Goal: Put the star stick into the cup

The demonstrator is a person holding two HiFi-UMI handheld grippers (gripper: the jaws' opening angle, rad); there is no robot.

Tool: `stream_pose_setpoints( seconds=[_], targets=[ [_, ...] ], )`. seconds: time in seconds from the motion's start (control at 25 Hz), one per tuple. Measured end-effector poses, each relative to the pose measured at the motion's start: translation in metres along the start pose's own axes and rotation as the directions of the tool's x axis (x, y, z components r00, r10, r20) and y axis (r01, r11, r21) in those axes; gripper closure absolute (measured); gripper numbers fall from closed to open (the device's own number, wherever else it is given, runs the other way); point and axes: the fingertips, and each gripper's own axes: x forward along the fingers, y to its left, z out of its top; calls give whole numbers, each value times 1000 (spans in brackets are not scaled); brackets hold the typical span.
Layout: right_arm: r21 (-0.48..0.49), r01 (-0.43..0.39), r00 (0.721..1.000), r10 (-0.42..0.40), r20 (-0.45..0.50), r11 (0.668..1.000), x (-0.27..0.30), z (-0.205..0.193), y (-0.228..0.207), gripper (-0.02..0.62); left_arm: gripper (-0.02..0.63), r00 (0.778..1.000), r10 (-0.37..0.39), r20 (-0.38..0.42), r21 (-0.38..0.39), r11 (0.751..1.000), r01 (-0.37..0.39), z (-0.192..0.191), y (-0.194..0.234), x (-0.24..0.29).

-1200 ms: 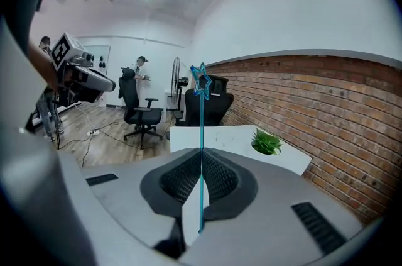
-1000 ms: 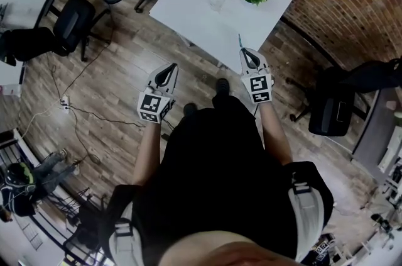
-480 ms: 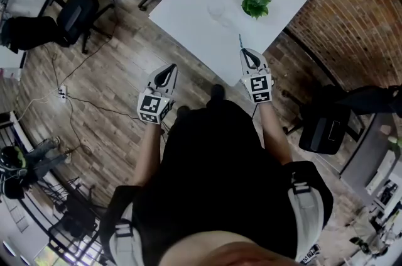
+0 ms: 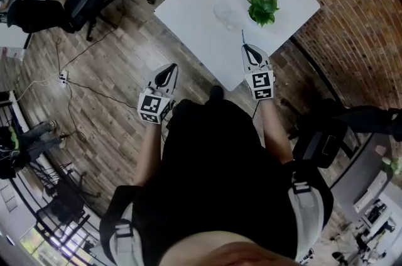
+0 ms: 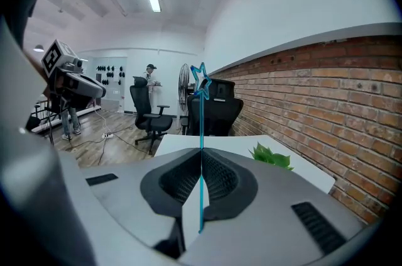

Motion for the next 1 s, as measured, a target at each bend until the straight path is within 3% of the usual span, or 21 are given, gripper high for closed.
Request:
stream_pose_setpoints(
  seconds=[0.48,1.0],
  targets=[
    [12,-8,1000,8,14,1000,10,7,-13,594,584,1000,-3,-1,-4,1000,3,7,-1,15],
    [97,62,996,-68,58,993,27,26,-51,594,584,992,-122,20,15,992,122,29,21,75]
  ],
)
